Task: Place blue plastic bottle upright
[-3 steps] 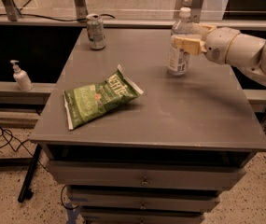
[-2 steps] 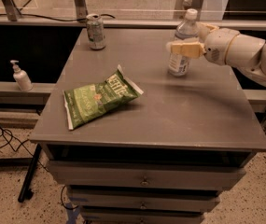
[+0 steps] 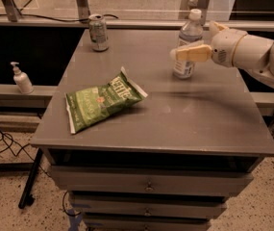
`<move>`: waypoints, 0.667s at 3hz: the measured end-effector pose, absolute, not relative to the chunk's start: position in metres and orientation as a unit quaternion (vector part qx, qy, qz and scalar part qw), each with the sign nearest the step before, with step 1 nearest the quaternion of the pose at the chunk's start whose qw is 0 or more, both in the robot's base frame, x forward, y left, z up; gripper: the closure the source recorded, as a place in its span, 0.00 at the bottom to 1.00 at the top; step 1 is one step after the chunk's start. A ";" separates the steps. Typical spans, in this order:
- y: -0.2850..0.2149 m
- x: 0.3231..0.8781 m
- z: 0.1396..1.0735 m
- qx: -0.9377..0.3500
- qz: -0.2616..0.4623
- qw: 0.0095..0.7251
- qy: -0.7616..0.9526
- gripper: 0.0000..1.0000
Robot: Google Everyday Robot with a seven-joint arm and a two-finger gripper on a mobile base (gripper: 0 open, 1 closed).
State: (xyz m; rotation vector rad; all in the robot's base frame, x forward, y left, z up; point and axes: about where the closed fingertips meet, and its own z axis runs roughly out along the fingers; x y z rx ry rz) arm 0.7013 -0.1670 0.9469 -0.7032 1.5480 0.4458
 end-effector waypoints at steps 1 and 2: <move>-0.195 0.693 0.955 -0.272 0.179 0.645 0.692 0.00; -0.256 0.672 0.978 -0.215 0.170 0.653 0.706 0.00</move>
Offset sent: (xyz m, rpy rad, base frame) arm -0.0704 -0.1969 0.0631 0.1804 0.0763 -0.3446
